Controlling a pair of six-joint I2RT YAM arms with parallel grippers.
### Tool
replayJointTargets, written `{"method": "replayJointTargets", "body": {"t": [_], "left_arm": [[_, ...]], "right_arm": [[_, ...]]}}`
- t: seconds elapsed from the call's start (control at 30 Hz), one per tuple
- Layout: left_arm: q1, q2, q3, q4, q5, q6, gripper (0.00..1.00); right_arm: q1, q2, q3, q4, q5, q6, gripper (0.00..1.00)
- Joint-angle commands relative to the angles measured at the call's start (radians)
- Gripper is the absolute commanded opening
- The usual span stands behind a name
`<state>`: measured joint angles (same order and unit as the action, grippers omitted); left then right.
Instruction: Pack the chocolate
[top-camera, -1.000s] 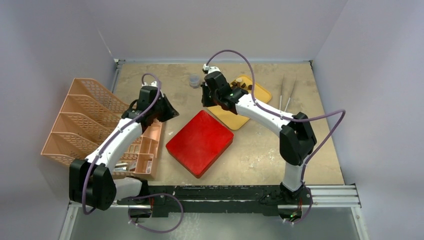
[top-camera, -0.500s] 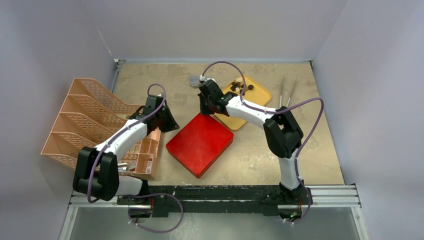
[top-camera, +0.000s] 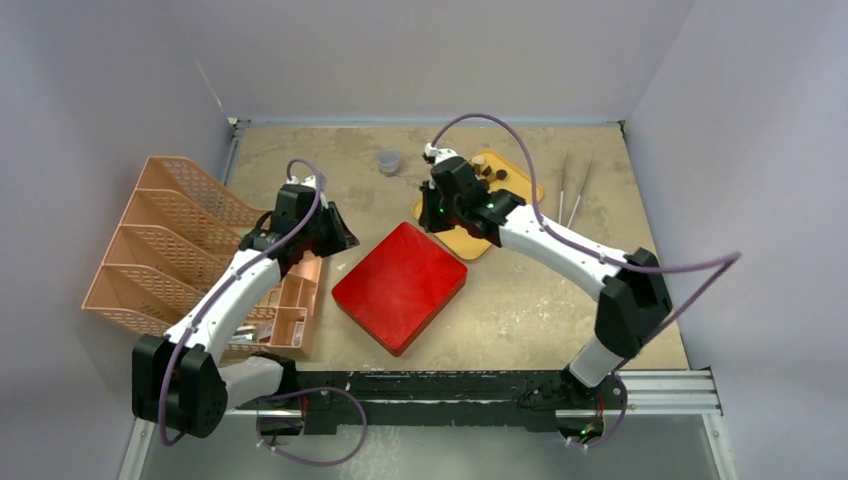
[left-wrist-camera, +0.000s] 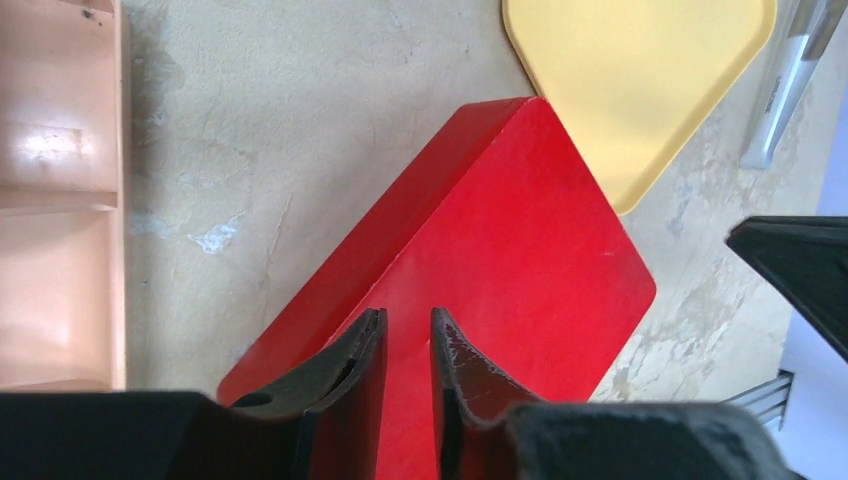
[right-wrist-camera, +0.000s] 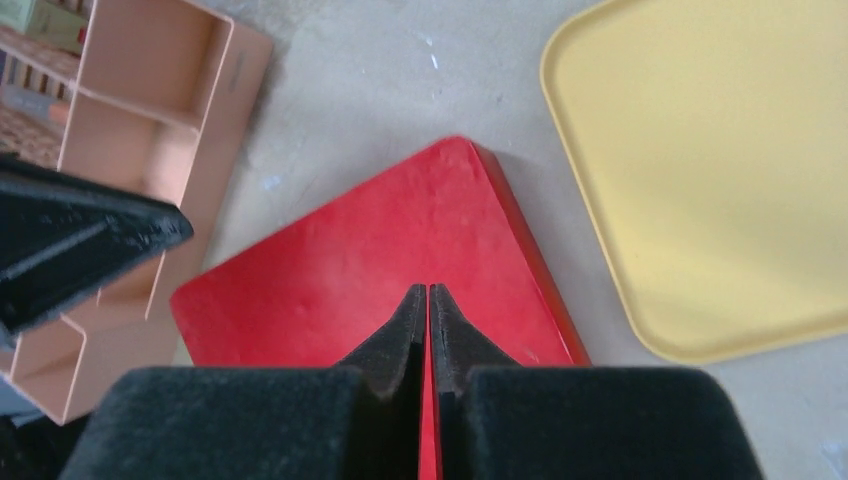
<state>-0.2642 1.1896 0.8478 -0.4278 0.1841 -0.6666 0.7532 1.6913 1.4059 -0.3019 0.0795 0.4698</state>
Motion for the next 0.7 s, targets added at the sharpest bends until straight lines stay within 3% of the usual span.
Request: {"method": "replayJointTargets", "body": {"t": [0.0, 0.13, 0.27, 0.4, 0.47, 0.53, 0.67], "left_arm": [[-0.004, -0.08, 0.054, -0.047, 0.015, 0.106, 0.25], [-0.004, -0.152, 0.072, -0.051, 0.004, 0.142, 0.36], [-0.004, -0.196, 0.108, -0.076, -0.023, 0.164, 0.59], [-0.004, -0.242, 0.143, -0.092, -0.063, 0.168, 0.65], [-0.004, -0.273, 0.153, -0.078, -0.063, 0.156, 0.66], [-0.004, -0.303, 0.158, -0.057, -0.06, 0.141, 0.69], [-0.004, -0.353, 0.164, -0.038, -0.069, 0.14, 0.77]], "right_arm": [[-0.002, -0.162, -0.111, 0.0, -0.013, -0.02, 0.08], [-0.002, -0.317, -0.203, -0.001, 0.03, 0.001, 0.25], [-0.002, -0.461, -0.269, -0.025, 0.089, 0.026, 0.44], [-0.001, -0.576, -0.314, -0.078, 0.134, 0.063, 0.63], [-0.001, -0.624, -0.327, -0.104, 0.154, 0.076, 0.85], [-0.003, -0.669, -0.33, -0.124, 0.172, 0.086, 0.97], [-0.002, -0.756, -0.334, -0.15, 0.179, 0.117, 0.99]]}}
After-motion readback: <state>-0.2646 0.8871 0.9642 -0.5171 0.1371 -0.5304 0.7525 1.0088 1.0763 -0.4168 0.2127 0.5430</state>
